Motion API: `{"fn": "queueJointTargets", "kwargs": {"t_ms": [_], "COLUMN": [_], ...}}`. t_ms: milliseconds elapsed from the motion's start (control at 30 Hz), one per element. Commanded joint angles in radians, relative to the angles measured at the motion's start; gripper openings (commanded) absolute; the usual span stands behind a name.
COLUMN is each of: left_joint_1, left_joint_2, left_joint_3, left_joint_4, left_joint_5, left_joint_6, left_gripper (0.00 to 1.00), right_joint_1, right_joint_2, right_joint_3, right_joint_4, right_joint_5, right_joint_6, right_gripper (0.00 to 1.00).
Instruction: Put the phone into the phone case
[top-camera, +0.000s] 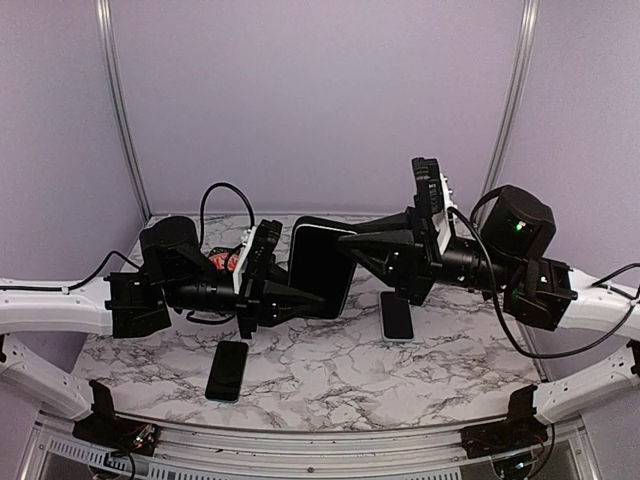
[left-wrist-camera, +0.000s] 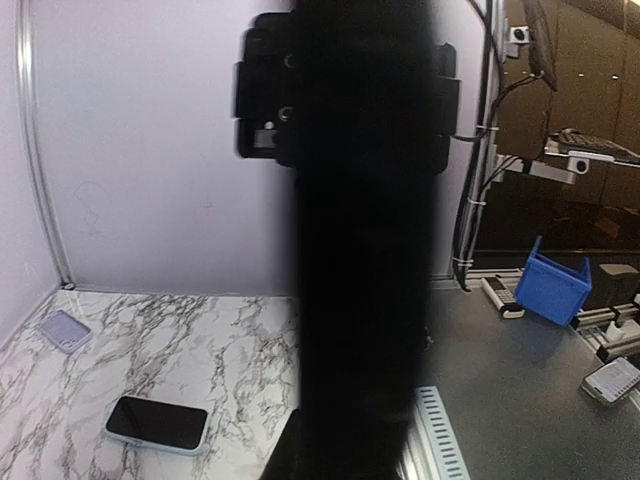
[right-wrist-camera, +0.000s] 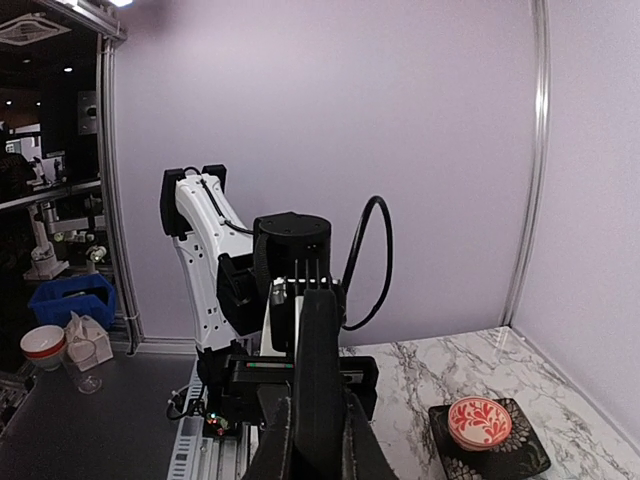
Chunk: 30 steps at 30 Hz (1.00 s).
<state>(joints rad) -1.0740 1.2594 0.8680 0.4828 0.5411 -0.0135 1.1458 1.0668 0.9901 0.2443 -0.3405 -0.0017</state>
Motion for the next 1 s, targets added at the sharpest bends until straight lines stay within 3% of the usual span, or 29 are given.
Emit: {"fn": "queueJointTargets", "kwargs": {"t_ms": [0,67,100,133,200,300,533,800,867,900,933,967], "left_joint_1": [-0.008,-0.01,-0.01,-0.01,-0.01,-0.01,-0.01,-0.01,-0.01,-0.01,-0.01,-0.01], "left_joint_2": [0.008,-0.01,-0.021,-0.033,-0.06,-0.092,-0.093,-0.084,-0.086,-0.087,-0.089,-0.09], "left_joint_3": [0.042,0.03,0.027,0.023,0.015,0.0,-0.005,-0.005,-0.008,-0.009,-0.012,-0.013], "left_joint_4": [0.015,0.018,0.02,0.024,0.047,0.096,0.114,0.114,0.114,0.114,0.114,0.114], "left_joint_5": [0.004,-0.025,-0.041,-0.055,-0.075,-0.085,-0.082,-0.076,-0.078,-0.078,-0.08,-0.082], "left_joint_6": [-0.047,-0.042,-0.038,-0.036,-0.039,-0.063,-0.077,-0.078,-0.08,-0.078,-0.078,-0.077], "left_gripper": [0.0,0.0,0.0,0.0,0.0,0.0,0.0,0.0,0.0,0.0,0.0,0.0], "right_joint_1": [0.0,-0.003,-0.004,-0.007,-0.014,-0.018,-0.019,-0.02,-0.02,-0.02,-0.021,-0.022], "right_joint_2": [0.007,0.004,0.004,0.004,0.008,0.016,0.027,0.092,0.107,0.108,0.106,0.099], "right_joint_3": [0.045,0.037,0.03,0.019,-0.017,-0.082,-0.163,-0.105,-0.091,-0.087,-0.084,-0.089], "right_joint_4": [0.068,0.05,0.029,0.004,-0.033,-0.038,0.019,0.023,0.012,0.006,0.001,0.001], "right_joint_5": [-0.013,0.019,0.045,0.069,0.087,0.08,0.029,-0.04,-0.05,-0.049,-0.039,-0.034], "right_joint_6": [-0.004,-0.004,-0.004,-0.004,-0.004,0.027,0.052,0.039,0.036,0.032,0.032,0.032], "right_gripper": [0.0,0.01,0.19,0.43,0.72,0.79,0.55,0.52,0.37,0.1,0.0,0.0]}}
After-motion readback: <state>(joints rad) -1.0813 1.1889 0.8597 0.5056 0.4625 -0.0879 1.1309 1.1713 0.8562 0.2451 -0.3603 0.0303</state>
